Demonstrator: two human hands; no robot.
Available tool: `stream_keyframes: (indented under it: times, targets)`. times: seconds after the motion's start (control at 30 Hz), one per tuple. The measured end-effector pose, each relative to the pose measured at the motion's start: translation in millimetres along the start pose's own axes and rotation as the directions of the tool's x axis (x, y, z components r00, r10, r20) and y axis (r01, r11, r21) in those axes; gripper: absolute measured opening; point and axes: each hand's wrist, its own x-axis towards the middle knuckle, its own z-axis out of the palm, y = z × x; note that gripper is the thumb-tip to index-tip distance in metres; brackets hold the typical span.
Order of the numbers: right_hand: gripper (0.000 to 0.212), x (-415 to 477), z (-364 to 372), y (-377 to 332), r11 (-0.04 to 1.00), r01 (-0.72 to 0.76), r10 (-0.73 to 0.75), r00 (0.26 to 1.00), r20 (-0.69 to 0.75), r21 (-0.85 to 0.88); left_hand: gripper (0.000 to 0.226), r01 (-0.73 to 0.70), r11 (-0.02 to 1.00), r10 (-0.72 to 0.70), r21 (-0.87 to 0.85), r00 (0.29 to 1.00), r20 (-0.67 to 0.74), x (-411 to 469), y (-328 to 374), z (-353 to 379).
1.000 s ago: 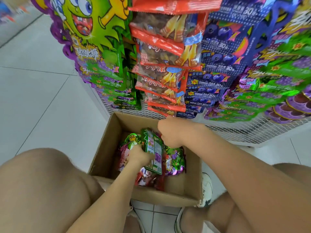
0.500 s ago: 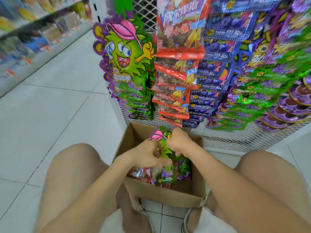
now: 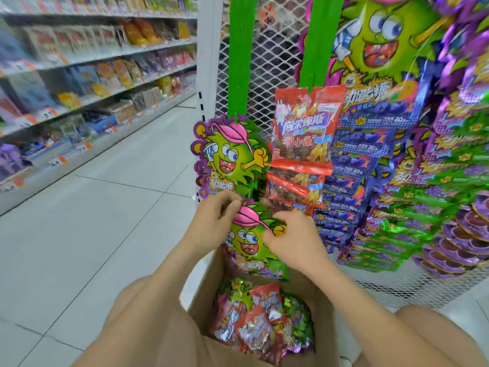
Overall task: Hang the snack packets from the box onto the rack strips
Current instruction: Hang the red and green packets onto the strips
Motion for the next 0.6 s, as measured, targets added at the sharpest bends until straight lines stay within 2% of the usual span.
stream_keyframes:
  times: [0.1,0.2,0.27,0.37,0.43,0.47,0.53,0.6]
  targets:
    - [0.018,15.0,-18.9,-35.0,0.981,0.191,-0.195,0.969,-0.152,-0.038,0.016,-0.099,0.995,0.101,0.029,0.993,-0.065,26.4,29.7,-25.7]
    - [0.029,28.9,-40.3,-65.5,0.97,0.2,-0.231,0.934,-0.271,-0.138,0.01,-0.148,0.989,0.144,-0.006,0.974,-0.175,57.1,53.4,-50.4]
    - [0.028,40.3,-53.2,-80.7,0.965,0.193,-0.24,0.921,-0.308,-0.177,0.026,-0.102,0.991,0.081,-0.082,0.971,-0.226,79.9,69.3,-63.2]
    - [0.02,57.9,-66.5,-101.6,0.957,0.21,-0.271,0.893,-0.359,-0.201,0.05,-0.009,0.967,-0.049,-0.254,0.974,-0.221,110.4,95.5,-74.9]
    - [0.015,70.2,-71.0,-112.1,0.951,0.215,-0.29,0.868,-0.403,-0.223,0.043,0.028,0.942,-0.099,-0.336,0.976,-0.196,123.9,111.5,-78.8]
    - [0.021,75.7,-73.2,-117.3,0.952,0.207,-0.287,0.859,-0.424,-0.227,0.037,0.055,0.937,-0.125,-0.344,0.975,-0.184,128.2,116.8,-80.2]
    - [0.033,87.6,-76.4,-125.0,0.957,0.204,-0.277,0.848,-0.451,-0.206,0.033,0.113,0.942,-0.177,-0.317,0.967,-0.181,134.4,119.2,-82.9]
    - [0.031,101.2,-76.6,-128.9,0.961,0.215,-0.274,0.836,-0.475,-0.176,0.037,0.161,0.945,-0.221,-0.284,0.955,-0.196,140.1,112.0,-87.3]
